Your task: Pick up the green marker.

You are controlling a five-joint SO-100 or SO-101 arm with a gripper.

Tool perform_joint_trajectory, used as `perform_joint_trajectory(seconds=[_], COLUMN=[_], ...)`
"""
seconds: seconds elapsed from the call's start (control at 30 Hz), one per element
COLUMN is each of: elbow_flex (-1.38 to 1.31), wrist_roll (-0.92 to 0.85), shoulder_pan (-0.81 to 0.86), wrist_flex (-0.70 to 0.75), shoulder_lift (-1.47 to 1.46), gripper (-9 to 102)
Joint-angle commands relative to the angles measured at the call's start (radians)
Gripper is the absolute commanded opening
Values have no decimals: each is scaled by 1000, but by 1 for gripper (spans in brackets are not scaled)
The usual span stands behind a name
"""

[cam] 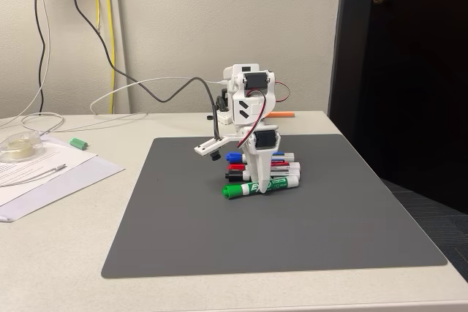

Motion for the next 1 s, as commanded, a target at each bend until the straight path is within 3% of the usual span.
perform_joint_trajectory(seconds=[0.0,0.23,0.4,0.77,0.97], elbow_flex=[5,5,5,-35,-204], wrist_roll=[-5,-6,0,18,34], shoulder_pan=[17,18,8,9,17], wrist_flex=[35,44,20,14,110], shoulder_lift=[3,-2,-2,-2,-9], gripper=[11,11,2,1,1])
